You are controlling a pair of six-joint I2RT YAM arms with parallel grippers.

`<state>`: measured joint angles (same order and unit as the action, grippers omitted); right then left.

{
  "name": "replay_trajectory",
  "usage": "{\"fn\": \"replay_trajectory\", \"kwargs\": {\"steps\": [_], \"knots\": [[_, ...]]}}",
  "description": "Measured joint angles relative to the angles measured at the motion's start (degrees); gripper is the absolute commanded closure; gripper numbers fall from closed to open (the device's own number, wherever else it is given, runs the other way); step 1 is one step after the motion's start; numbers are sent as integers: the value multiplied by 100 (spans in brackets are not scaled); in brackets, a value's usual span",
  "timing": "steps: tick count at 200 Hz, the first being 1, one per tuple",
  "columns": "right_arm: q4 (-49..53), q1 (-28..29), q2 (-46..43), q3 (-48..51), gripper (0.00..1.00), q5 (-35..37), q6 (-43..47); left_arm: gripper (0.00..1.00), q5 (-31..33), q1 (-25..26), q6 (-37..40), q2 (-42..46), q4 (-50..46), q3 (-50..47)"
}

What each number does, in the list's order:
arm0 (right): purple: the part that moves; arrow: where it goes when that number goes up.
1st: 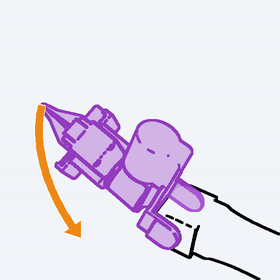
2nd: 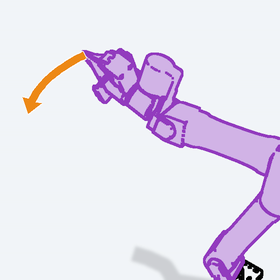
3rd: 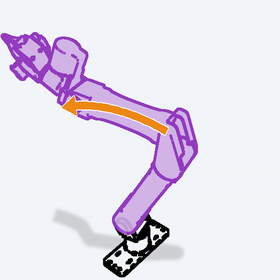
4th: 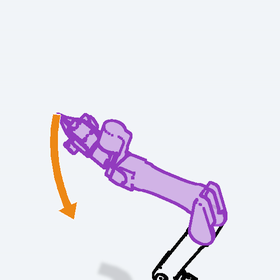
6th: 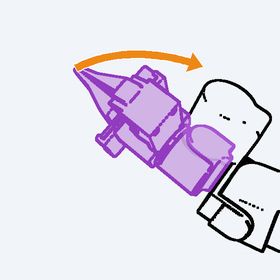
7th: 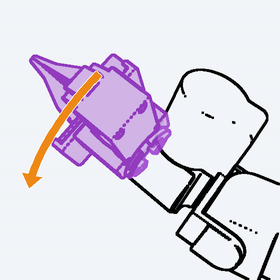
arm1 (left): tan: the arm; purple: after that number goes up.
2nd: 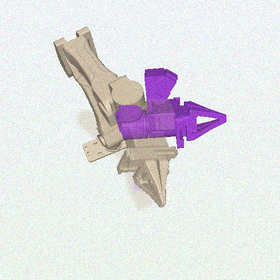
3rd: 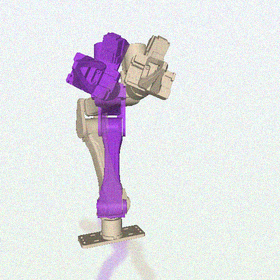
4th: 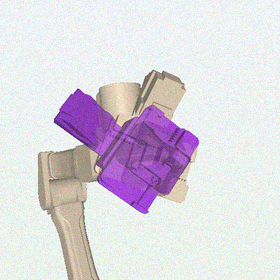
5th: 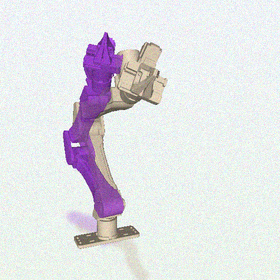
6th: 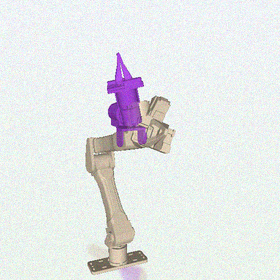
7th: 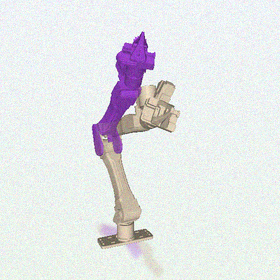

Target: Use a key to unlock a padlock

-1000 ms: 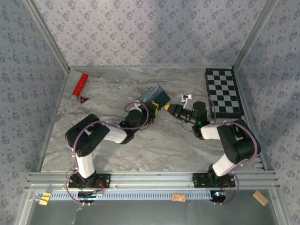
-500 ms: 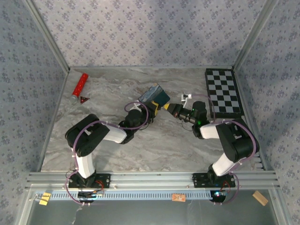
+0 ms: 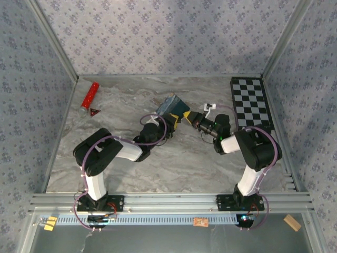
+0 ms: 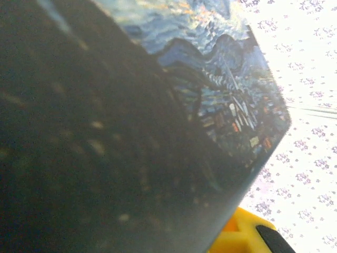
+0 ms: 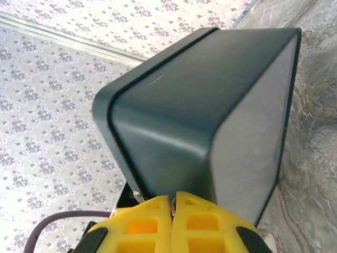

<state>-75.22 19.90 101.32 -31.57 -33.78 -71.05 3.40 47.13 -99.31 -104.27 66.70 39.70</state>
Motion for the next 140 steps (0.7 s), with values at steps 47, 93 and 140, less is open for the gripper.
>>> {"fn": "replay_trajectory", "kwargs": {"steps": [47,93,140], "knots": [[122,170,-109,50,100,474,7,100,-61,0,-20,4,37,-11],[868,570,-1038,588,100,1123,343,100,-278,94,164,474,-201,-407],[1641,988,-1714,691,100,2135,584,100,-339,98,308,595,-245,-428]]}}
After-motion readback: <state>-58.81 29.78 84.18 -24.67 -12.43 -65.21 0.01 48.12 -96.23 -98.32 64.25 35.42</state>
